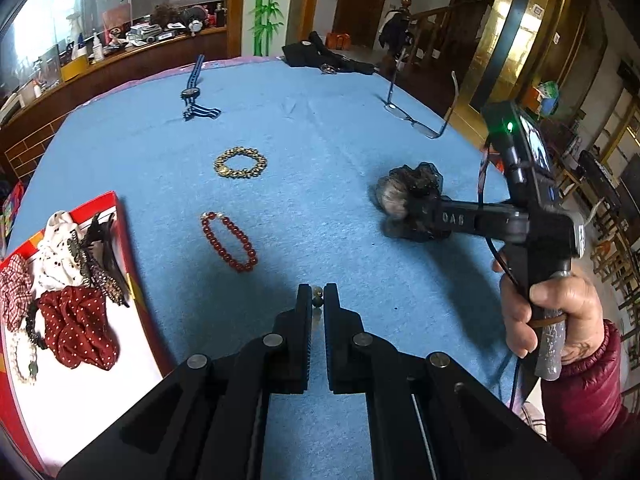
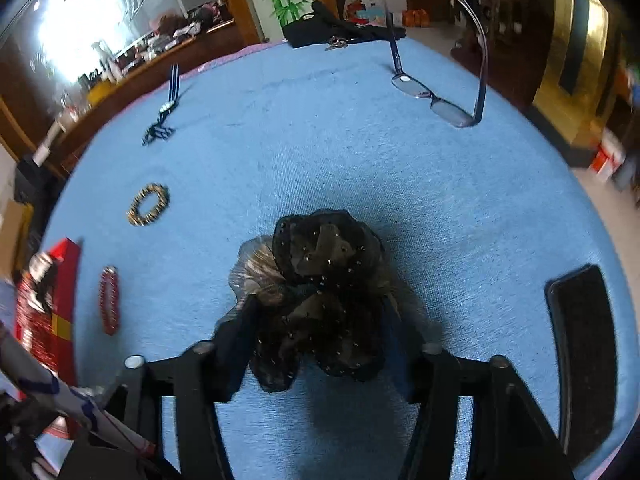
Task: Organize jewelry
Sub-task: 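Grasp the white bead bracelet with the left gripper while the right gripper grasps the grey scrunchie, then carry the white bead bracelet and grey scrunchie over the tray and lower them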
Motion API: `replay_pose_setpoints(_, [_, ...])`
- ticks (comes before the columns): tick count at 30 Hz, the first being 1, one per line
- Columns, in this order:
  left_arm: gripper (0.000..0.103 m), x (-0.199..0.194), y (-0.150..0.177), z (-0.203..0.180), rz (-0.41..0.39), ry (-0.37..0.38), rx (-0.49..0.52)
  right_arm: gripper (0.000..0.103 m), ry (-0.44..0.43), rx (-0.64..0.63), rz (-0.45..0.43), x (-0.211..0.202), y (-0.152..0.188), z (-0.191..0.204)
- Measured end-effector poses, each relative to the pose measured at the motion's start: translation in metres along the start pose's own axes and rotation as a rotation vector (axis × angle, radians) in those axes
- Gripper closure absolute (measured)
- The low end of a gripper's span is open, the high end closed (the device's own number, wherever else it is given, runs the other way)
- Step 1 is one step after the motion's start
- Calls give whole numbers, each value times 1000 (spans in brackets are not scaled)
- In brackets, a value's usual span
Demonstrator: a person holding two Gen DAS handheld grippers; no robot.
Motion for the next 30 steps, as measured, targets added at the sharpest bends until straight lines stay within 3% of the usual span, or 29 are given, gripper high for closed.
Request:
replay_pose_setpoints(1, [98,0,1,0,-1,1,-2,73,8,-1,-2,0,1,-1])
replay_pose_setpoints(2, [98,1,2,1,-2,2,-4,76,2,7,-7,-2,3,-3])
replay_pose_setpoints(3, [98,1,3,1,-3,1,-5,87,-11,13,-11,-6,4,-4])
replay_pose_setpoints(4, [98,2,3,1,-3,-1,-3,88,-26,20,-15,-11,6,-6])
replay_pose_setpoints(14, [98,-1,5,-2,-13,3,7,88,-153,21,-115,-75,27,1])
replay_pose_setpoints(30, [98,-17,3,-3,-71,-67,32,88,-201,-40,-130,-93,43,33])
Point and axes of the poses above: each gripper's, at about its wrist camera, not at the fingertips, and x roughly the way its jaws point, z to its left, y to its underside, the point moved 4 cm from there along x, roughly the way its jaws point, and after that the axes turned 15 degrees about y, right-handed, at the moved point
